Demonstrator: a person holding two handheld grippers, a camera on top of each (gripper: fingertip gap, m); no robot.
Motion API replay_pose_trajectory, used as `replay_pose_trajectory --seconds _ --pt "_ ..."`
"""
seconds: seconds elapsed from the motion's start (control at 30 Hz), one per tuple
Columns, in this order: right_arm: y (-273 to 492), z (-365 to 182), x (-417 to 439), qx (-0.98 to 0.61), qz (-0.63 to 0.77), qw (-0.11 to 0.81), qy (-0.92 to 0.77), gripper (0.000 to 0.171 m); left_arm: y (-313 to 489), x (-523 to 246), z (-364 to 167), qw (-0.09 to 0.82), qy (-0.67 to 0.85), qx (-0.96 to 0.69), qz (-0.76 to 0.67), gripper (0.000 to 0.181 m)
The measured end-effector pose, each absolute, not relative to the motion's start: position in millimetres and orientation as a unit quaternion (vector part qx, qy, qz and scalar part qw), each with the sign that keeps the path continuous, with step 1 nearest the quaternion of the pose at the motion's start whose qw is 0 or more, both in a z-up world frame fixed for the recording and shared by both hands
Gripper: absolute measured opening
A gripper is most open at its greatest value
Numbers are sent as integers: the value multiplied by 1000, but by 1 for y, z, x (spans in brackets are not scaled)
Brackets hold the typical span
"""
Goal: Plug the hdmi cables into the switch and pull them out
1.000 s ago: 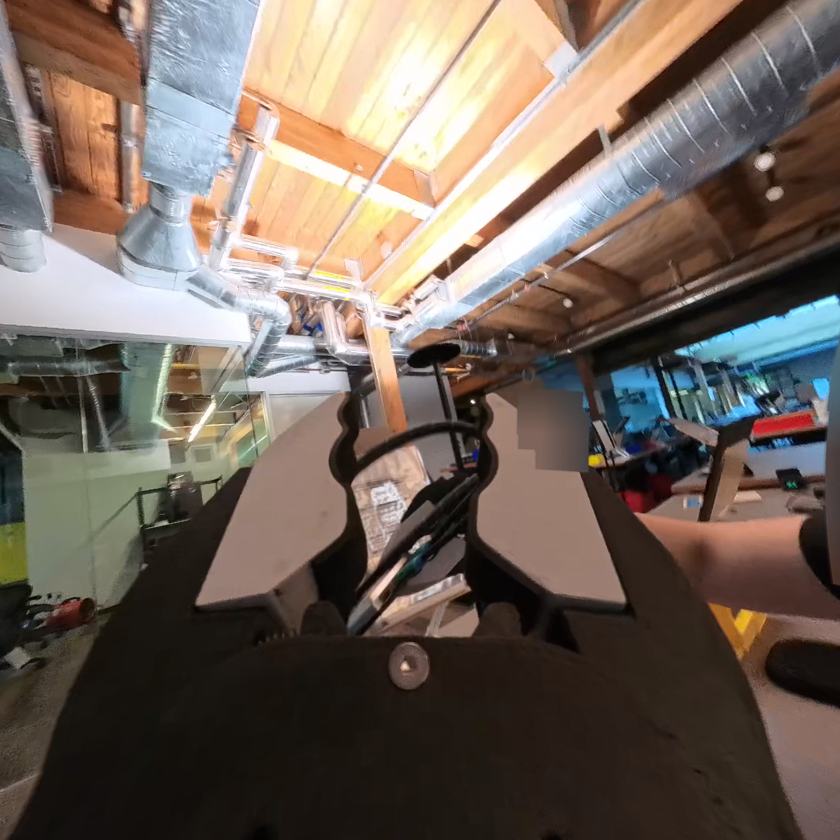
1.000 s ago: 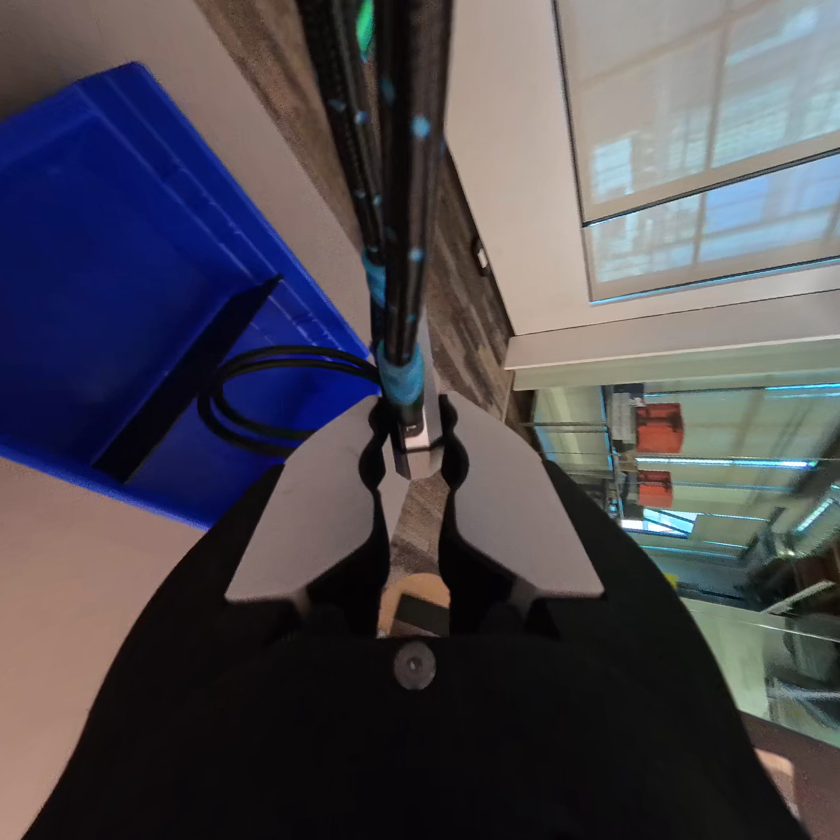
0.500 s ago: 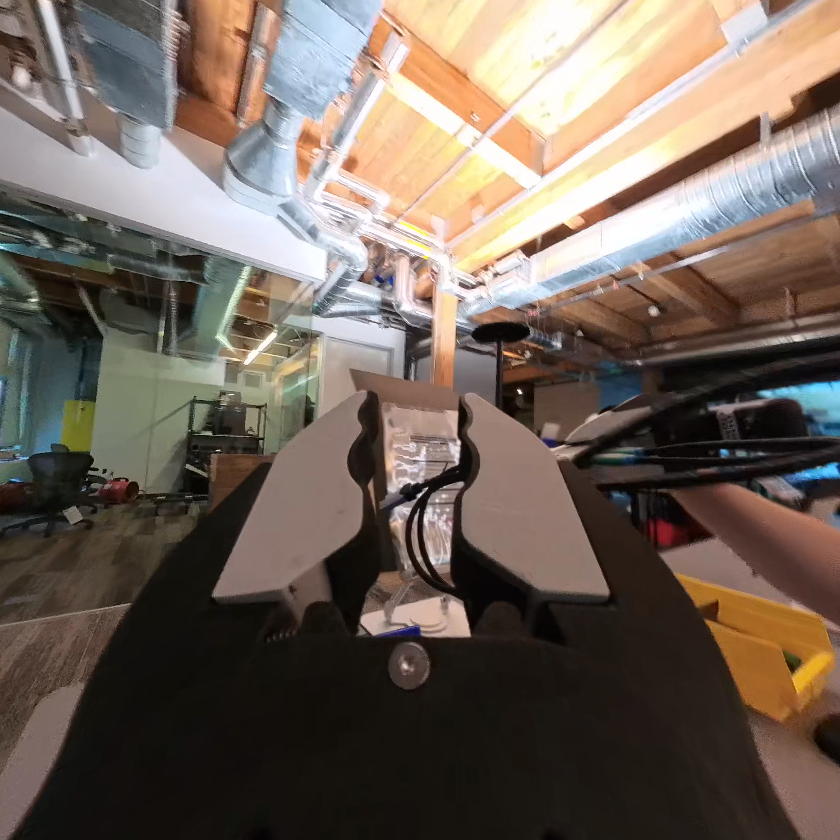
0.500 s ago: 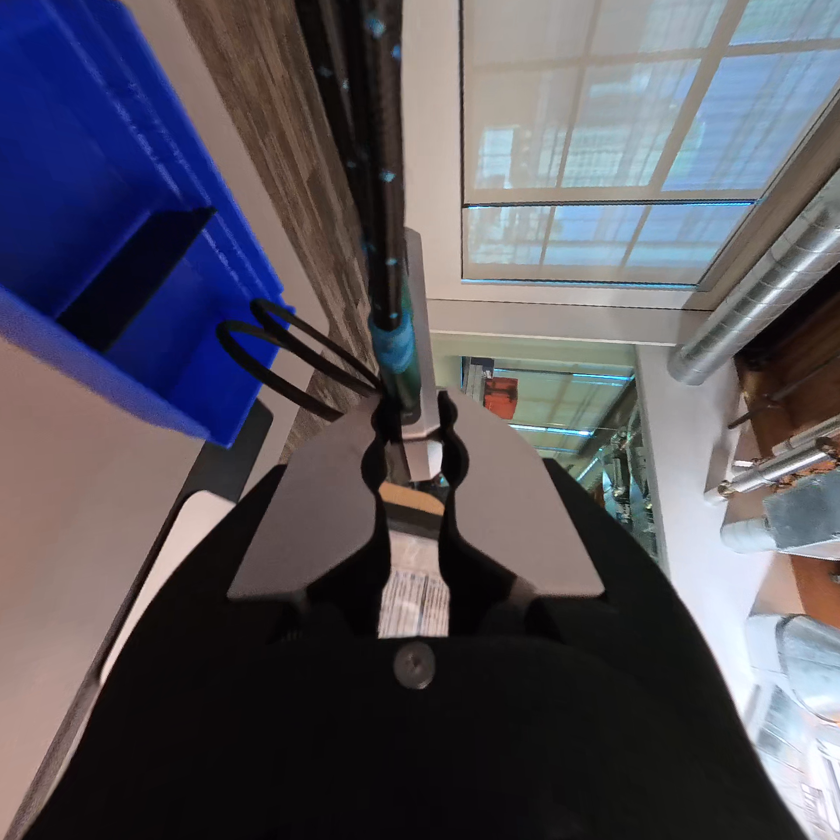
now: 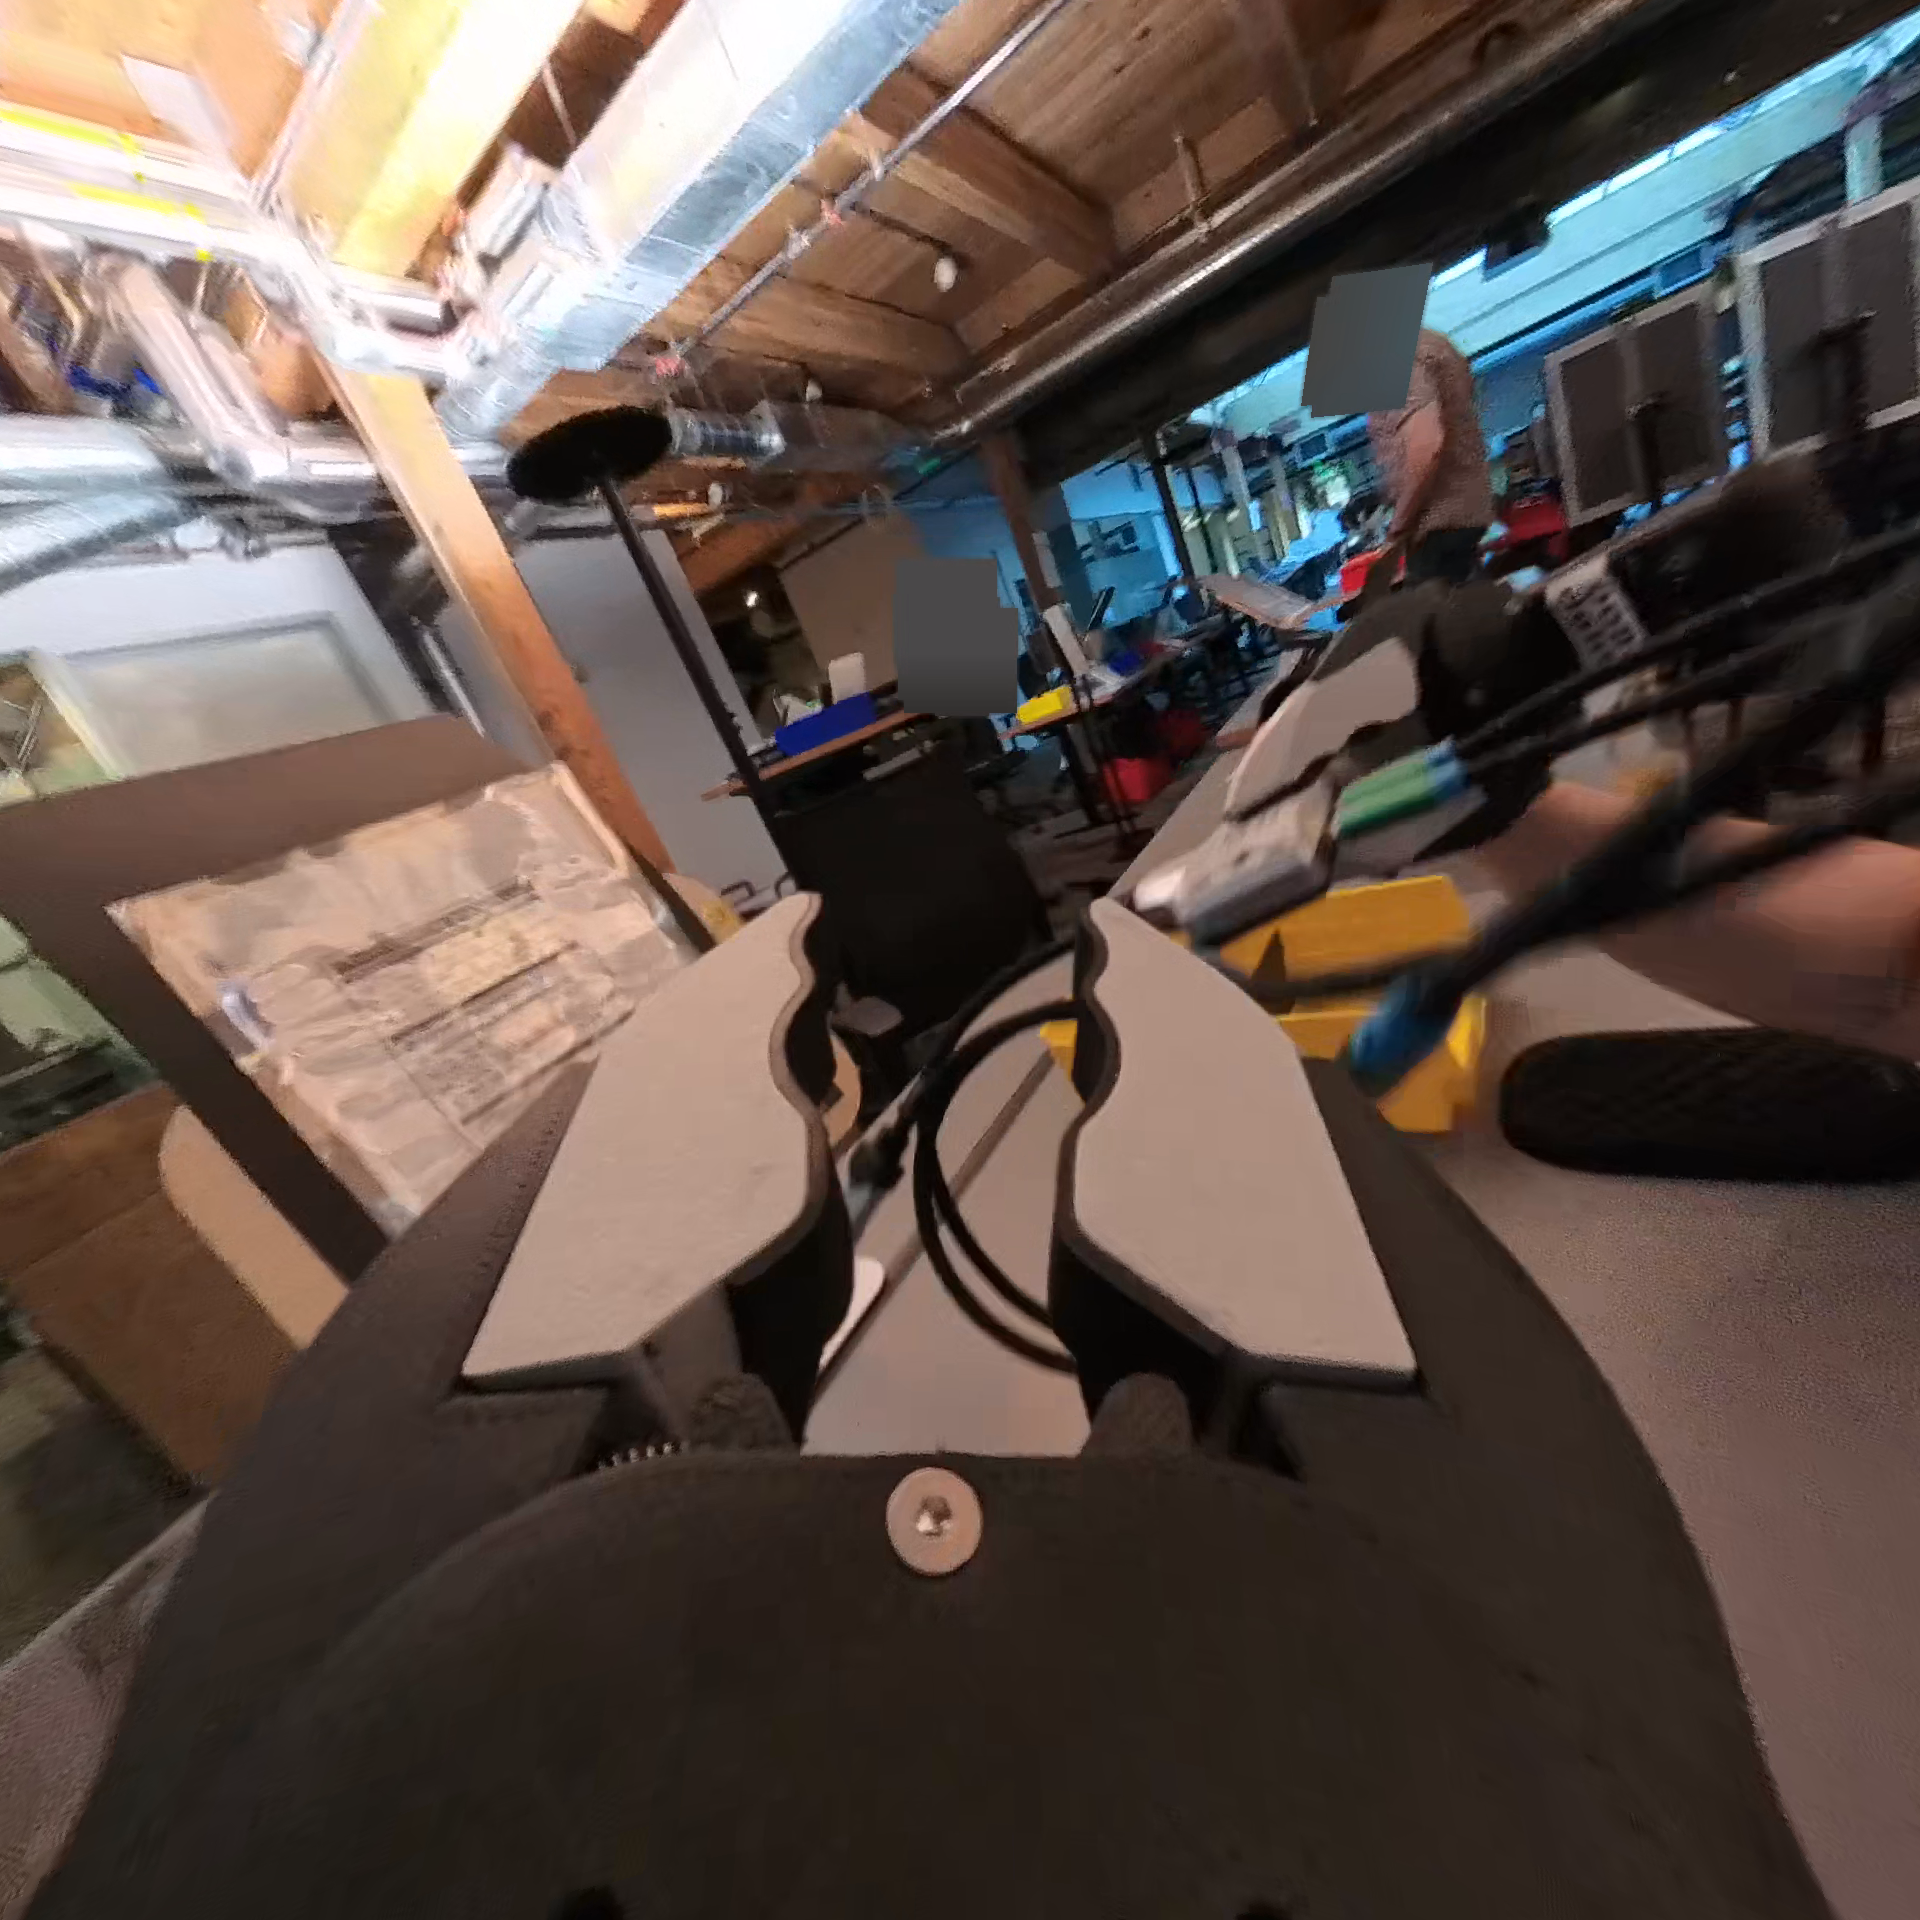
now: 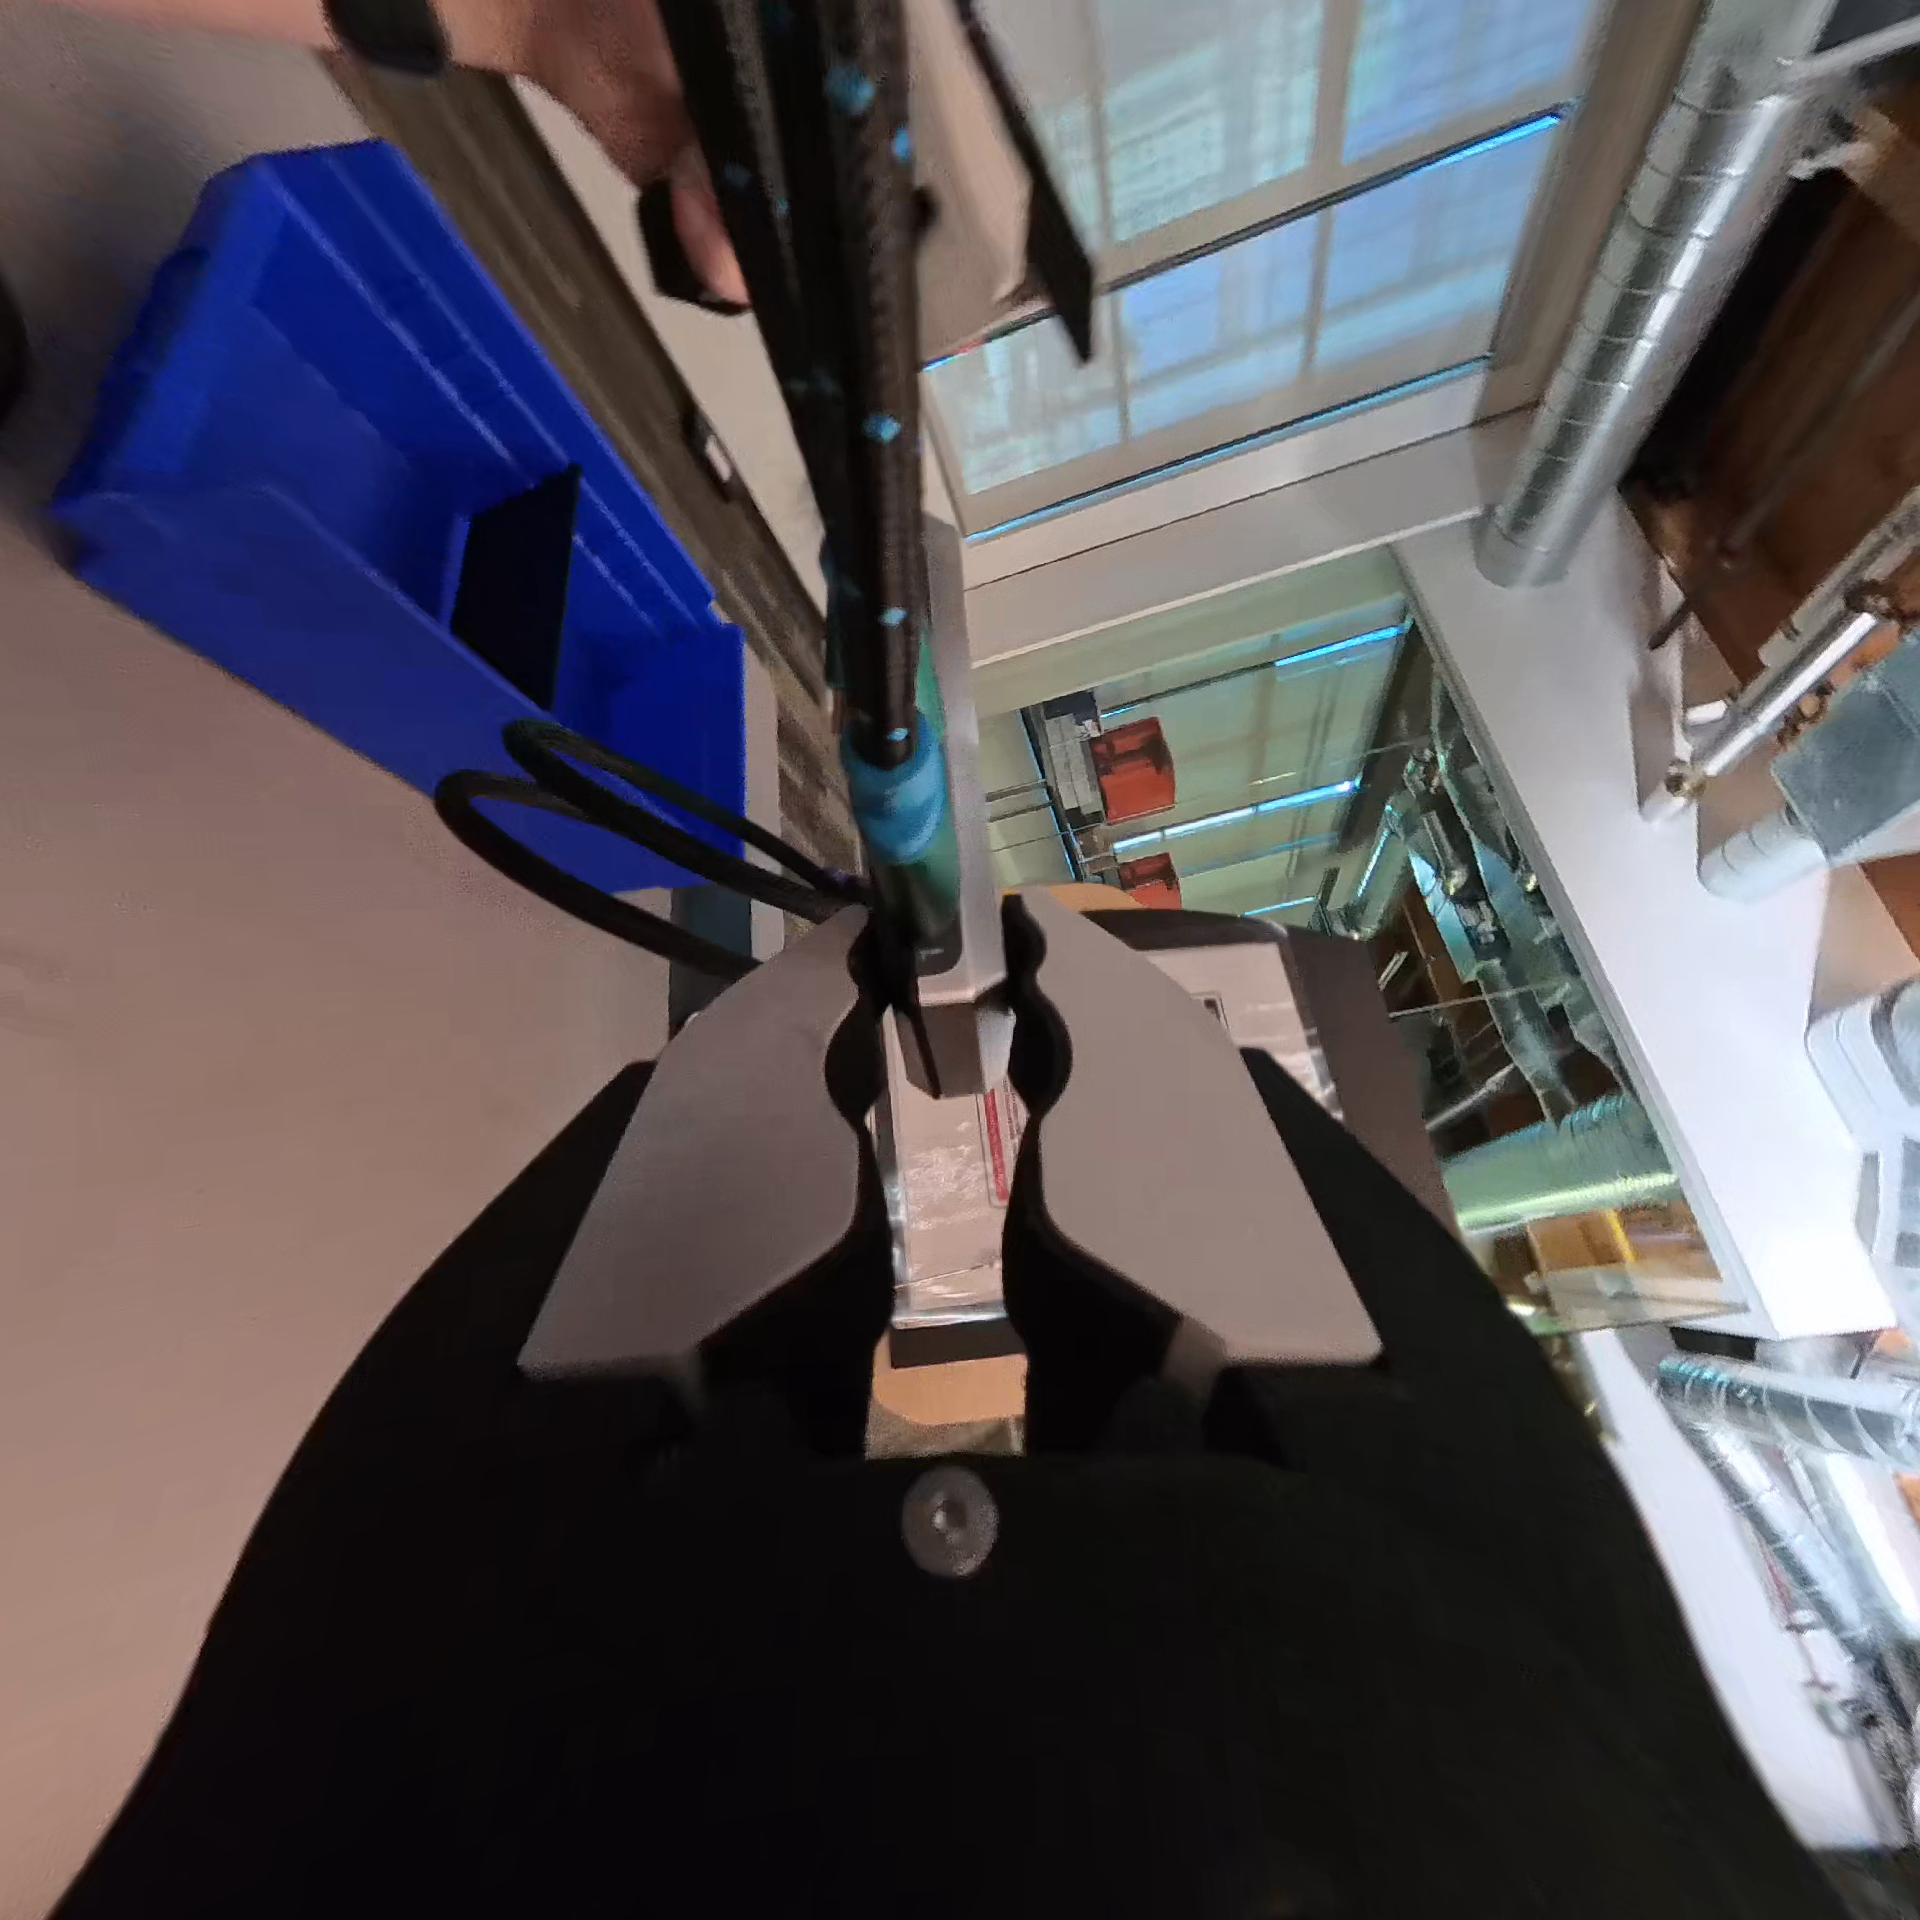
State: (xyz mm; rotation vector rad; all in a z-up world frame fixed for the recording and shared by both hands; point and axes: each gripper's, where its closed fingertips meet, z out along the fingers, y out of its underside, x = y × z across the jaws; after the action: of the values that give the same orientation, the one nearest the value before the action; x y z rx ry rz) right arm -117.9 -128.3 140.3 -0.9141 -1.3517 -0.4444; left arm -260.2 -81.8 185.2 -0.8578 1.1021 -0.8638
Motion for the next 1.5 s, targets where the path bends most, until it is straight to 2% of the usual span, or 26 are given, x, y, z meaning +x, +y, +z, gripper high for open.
replay_pose_trajectory --seconds 0.07,0.13,0.23,0.27,0.37,0.5,0.6,0.73,0.87,0.97,1.03,1.17,1.3,1.33,1.4,1.5 --pt "-129 151 -109 -413 -169 694 -565 21 -57 -266 176 687 470 -430 -349 42" --pt "-129 164 -101 -419 -129 731 -523 21 -46 -273 165 661 464 -470 -357 27" --pt "-125 180 -94 -440 -25 778 -447 21 -94 -273 144 531 556 -433 -470 7" --pt "-123 184 -93 -449 21 786 -424 21 -106 -271 142 513 574 -418 -482 8" --pt "-115 191 -92 -484 173 786 -345 22 -111 -253 150 534 569 -418 -464 12" --pt "-101 184 -87 -509 343 757 -223 21 -164 -223 168 481 591 -393 -515 12" --pt "-85 167 -82 -528 461 702 -127 21 -177 -197 190 555 551 -405 -473 19" --pt "-59 129 -79 -529 589 611 1 21 -161 -174 200 696 480 -441 -302 27" --pt "-34 83 -79 -547 628 548 84 21 -135 -129 150 709 536 -453 -68 44" --pt "-27 63 -80 -564 627 526 105 21 -86 -104 101 688 571 -438 95 45" --pt "-26 54 -77 -571 631 511 118 21 -59 -97 71 664 594 -430 149 52" --pt "-31 40 -71 -596 625 490 120 21 -25 -96 54 670 585 -389 239 56" --pt "-42 38 -86 -616 622 471 108 21 -2 -96 33 640 585 -378 323 64" --pt "-43 38 -88 -621 616 472 111 21 1 -96 36 648 571 -372 339 60" --pt "-45 38 -91 -618 625 463 116 22 1 -99 47 671 542 -360 356 34" --pt "-46 41 -93 -615 637 448 123 23 0 -101 47 665 550 -369 345 29"
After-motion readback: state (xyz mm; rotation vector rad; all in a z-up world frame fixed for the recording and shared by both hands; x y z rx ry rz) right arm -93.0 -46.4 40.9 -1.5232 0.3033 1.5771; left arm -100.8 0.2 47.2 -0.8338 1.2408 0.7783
